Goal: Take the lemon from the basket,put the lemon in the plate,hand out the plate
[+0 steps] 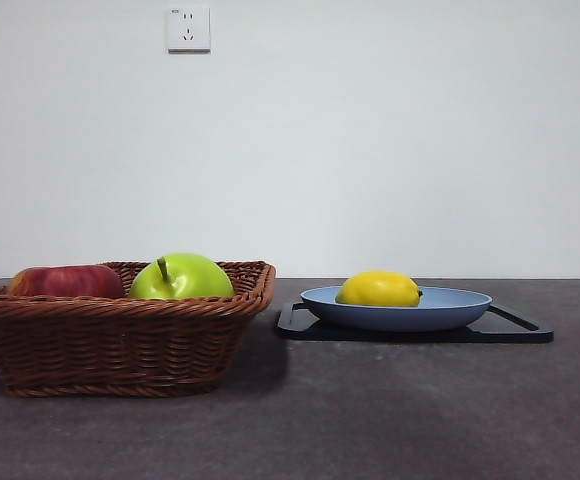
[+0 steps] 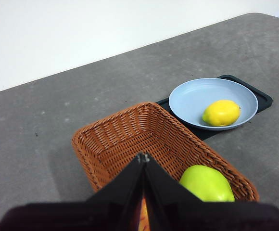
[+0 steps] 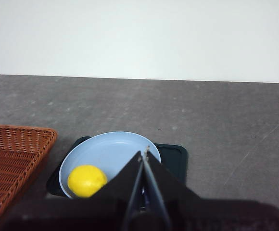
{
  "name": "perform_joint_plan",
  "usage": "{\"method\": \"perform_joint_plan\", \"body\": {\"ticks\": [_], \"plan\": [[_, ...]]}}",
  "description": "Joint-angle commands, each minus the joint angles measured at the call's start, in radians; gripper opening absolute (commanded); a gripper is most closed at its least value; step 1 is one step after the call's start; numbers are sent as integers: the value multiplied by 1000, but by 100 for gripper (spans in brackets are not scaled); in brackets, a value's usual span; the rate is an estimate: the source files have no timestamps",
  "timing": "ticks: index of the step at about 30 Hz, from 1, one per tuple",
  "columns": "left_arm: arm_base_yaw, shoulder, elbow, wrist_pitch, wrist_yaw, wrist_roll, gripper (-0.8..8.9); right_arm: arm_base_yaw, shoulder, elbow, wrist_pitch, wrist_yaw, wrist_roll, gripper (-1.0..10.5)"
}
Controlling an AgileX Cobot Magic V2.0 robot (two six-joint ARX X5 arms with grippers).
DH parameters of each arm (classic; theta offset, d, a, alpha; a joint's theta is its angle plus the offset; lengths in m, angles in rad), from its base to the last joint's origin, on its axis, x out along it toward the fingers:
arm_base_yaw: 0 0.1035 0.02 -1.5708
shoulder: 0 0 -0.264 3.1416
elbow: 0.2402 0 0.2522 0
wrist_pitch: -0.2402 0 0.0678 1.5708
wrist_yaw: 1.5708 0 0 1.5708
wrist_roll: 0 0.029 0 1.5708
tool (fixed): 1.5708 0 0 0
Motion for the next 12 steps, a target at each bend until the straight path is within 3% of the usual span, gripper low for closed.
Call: {"method": "perform_joint_plan", "body": {"ticks": [1,6,12], "plan": [[6,-71,5,-32,-5,43,8,3,2,8,10,4,13,3],[154,-206,-49,-47,-3,40,8,3,2,8,10,4,14,3],[371,-316,-244,145,18,35,8,3,2,8,10,4,14,3]]}}
